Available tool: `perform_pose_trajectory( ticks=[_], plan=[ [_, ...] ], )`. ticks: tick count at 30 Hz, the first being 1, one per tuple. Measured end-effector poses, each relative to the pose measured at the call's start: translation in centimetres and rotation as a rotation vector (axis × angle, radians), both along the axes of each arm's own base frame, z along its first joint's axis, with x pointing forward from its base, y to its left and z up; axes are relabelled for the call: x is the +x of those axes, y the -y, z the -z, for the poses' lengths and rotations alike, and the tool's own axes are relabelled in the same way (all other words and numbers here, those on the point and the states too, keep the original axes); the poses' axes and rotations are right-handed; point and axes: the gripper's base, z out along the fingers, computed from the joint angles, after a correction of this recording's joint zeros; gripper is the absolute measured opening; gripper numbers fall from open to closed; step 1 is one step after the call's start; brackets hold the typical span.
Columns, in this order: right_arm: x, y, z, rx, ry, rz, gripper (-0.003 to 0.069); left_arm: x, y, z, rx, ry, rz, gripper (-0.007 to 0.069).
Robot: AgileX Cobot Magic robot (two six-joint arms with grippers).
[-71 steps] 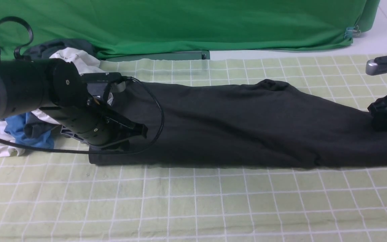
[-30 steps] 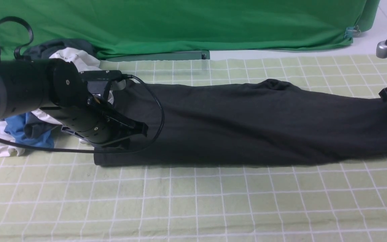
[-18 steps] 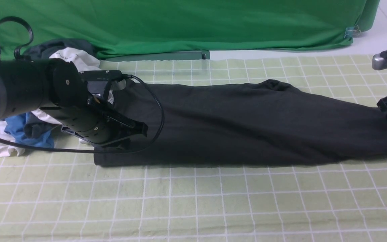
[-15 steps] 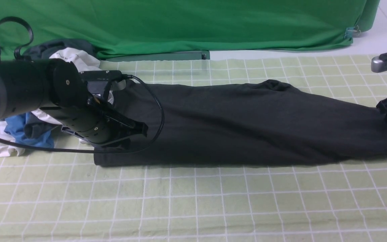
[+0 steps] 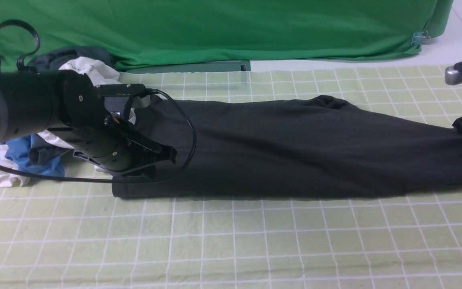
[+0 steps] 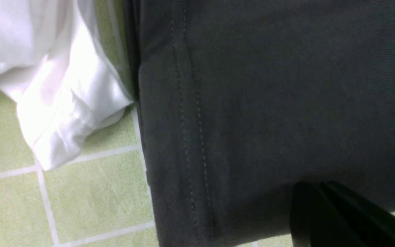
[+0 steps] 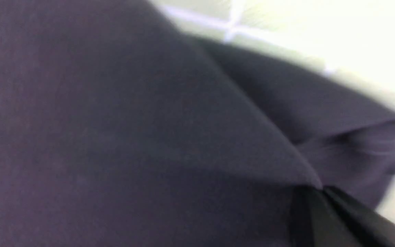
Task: Fold a long-sleeved shirt over a green coffee tablecloth.
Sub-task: 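Pull the folded dark garment lengthwise by its ends to straighten it flat on the table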
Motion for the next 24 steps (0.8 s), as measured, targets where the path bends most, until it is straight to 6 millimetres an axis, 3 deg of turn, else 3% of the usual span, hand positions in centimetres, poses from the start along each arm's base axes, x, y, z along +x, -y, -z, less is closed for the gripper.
perform_pose_trajectory(
  ticks=[9,15,20,24],
  plan=[
    [0.9,0.7,-1.1,-0.020,0.078,0.022,0.0006,0.0,0.0,0.0,0.001,0.000,0.002,0.0012],
    [1.6,1.6,0.5,-0.028,0.099,0.041,0.0016,0.0,0.0,0.0,0.001,0.001,0.002,0.0012],
    [2.1,2.1,1.3,-0.043,0.122,0.047,0.0195,0.0,0.0,0.0,0.001,0.003,0.002,0.0012],
    [2.1,2.7,0.2,-0.080,0.153,0.126,0.0388,-0.1,0.0,0.0,0.001,-0.005,0.003,0.0012]
  ],
)
